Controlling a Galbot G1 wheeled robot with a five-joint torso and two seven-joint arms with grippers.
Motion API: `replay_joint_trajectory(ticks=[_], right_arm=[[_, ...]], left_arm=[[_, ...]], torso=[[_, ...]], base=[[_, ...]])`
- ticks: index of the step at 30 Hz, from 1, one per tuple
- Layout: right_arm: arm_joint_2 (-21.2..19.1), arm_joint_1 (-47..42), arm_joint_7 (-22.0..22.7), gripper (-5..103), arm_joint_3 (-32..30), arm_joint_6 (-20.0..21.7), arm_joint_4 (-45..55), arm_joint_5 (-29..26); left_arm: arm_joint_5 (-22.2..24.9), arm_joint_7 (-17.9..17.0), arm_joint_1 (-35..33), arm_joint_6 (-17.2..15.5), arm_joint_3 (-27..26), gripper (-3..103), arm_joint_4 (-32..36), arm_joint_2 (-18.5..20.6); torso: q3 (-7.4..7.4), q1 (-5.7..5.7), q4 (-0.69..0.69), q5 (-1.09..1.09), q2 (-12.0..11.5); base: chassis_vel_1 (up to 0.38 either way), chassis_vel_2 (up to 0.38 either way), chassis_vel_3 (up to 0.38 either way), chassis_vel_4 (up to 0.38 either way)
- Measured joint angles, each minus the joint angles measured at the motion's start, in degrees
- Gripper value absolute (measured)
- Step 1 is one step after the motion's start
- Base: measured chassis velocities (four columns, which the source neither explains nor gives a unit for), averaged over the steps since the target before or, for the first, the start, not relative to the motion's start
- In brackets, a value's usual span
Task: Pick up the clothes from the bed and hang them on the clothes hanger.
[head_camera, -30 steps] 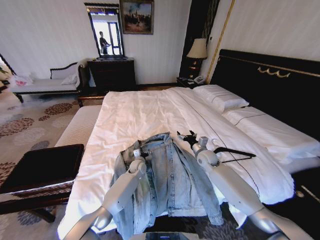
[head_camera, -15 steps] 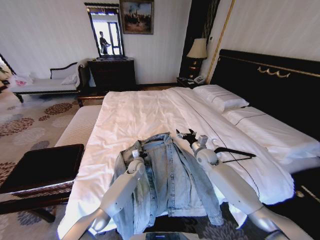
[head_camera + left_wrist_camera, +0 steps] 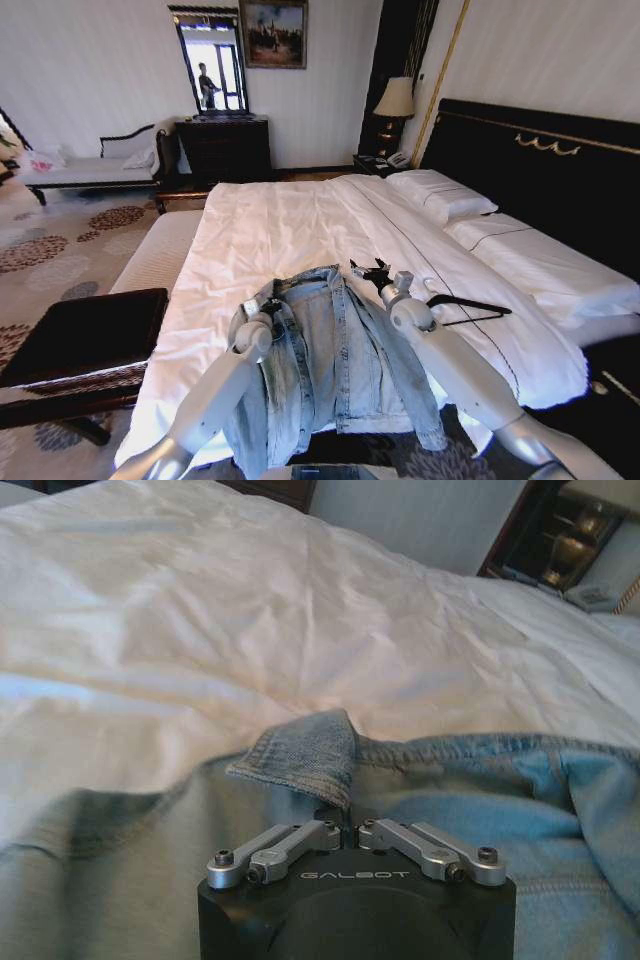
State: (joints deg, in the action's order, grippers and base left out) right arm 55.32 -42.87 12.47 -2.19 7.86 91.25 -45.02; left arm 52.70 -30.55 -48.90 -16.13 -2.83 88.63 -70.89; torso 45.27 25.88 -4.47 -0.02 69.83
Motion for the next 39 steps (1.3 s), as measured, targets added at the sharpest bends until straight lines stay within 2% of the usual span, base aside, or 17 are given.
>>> replay_joint_trajectory(ticks=[9,15,21,33,39], right_arm=[[-0.5,-0.8,0.2,100,-0.1,0.2,1.5,-0.1],[-0.9,-2.3,0.6,100,-0.4,0.6,3.3,-0.4],[-0.9,-3.3,0.7,100,-0.6,0.7,4.0,-0.3],[-1.5,-6.4,1.0,100,-1.8,1.0,6.4,0.0],[-2.0,-7.6,1.2,100,-2.3,1.1,7.6,0.0]], left_arm=[[2.9,-0.5,-3.1,0.1,-3.0,3,4.5,4.9],[3.6,0.9,-6.5,0.4,-4.6,3,6.7,7.7],[2.8,1.0,-8.7,1.5,-6.0,3,8.1,8.5],[2.5,2.6,-11.5,1.5,-8.9,3,8.0,9.4],[0.0,4.0,-12.8,1.5,-9.5,0,6.7,8.9]], torso=[[0.00,0.00,-0.01,0.00,0.0],[0.00,0.00,0.00,0.01,0.0],[0.00,0.00,0.00,0.01,0.0],[-0.01,0.00,-0.01,0.01,0.0],[0.00,-0.01,0.00,0.01,0.0]], base=[[0.000,0.000,0.000,0.000],[0.000,0.000,0.000,0.000],[0.000,0.000,0.000,0.000],[0.000,0.000,0.000,0.000],[0.000,0.000,0.000,0.000]])
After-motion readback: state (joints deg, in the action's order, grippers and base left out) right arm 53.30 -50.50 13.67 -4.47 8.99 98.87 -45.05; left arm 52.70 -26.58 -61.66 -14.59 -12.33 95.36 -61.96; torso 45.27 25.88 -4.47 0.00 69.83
